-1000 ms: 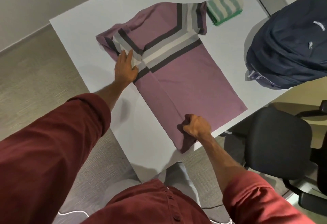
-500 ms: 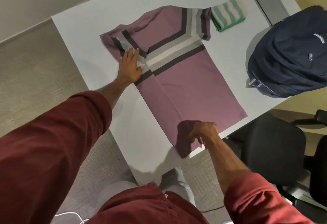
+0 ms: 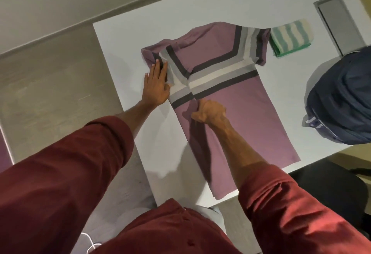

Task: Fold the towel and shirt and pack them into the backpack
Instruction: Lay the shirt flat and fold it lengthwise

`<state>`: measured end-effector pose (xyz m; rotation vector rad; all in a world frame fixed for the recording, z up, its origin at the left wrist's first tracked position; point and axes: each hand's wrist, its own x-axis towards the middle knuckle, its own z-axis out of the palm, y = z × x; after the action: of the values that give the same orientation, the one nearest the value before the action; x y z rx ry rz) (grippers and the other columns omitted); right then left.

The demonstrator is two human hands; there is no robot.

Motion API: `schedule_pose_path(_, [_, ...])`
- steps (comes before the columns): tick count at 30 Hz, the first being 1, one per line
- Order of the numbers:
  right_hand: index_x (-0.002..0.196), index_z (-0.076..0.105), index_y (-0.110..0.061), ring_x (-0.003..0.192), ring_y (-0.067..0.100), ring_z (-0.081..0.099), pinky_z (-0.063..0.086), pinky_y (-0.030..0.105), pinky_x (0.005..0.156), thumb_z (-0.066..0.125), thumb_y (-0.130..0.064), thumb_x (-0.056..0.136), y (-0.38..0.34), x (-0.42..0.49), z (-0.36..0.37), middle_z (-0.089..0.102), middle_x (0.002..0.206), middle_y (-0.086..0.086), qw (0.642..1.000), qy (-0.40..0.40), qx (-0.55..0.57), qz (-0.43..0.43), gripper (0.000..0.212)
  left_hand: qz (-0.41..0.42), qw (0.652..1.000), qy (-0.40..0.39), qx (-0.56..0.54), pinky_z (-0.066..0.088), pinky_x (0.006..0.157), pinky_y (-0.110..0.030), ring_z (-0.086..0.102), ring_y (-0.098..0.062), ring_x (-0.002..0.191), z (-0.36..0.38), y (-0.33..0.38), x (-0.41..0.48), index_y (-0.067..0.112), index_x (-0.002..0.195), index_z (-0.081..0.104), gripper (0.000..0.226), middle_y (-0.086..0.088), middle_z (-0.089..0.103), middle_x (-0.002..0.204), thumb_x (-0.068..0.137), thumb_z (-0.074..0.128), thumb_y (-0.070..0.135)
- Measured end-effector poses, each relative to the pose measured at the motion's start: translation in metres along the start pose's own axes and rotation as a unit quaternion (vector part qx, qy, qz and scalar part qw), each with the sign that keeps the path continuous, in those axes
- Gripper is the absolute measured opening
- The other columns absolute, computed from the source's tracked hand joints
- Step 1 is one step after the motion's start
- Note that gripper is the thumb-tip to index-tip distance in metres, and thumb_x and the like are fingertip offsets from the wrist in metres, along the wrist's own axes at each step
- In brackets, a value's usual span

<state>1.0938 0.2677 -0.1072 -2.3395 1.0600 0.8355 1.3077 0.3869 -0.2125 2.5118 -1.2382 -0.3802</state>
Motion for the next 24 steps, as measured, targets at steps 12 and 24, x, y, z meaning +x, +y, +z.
schedule_pose_path(12, [0.135,0.053,-0.016,0.105,0.029,0.066,0.058,0.049,0.093,0.073,-0.028,0.091,-0.052,0.087,-0.049,0.064,0.122,0.008,0.962,0.157,0.222,0.000,0.049,-0.054,0.998,-0.021,-0.041,0.017,0.129,-0.068,0.005,-0.034,0.166,-0.020,-0.013,0.002,0.024,0.172,0.000,0.085,-0.008,-0.004,0.181,0.109,0.054,0.039])
schedule_pose_path(24, [0.091,0.075,-0.009,0.079,0.029,0.078,0.067,0.047,0.080,0.082,-0.032,0.095,-0.081,0.169,-0.063,0.077,0.086,0.009,0.891,0.100,0.443,0.018,0.024,-0.054,0.996,-0.040,-0.067,0.014,0.131,-0.066,0.005,-0.032,0.166,-0.030,-0.031,0.015,0.026,0.172,-0.006,0.081,-0.006,-0.005,0.181,0.109,0.030,0.062])
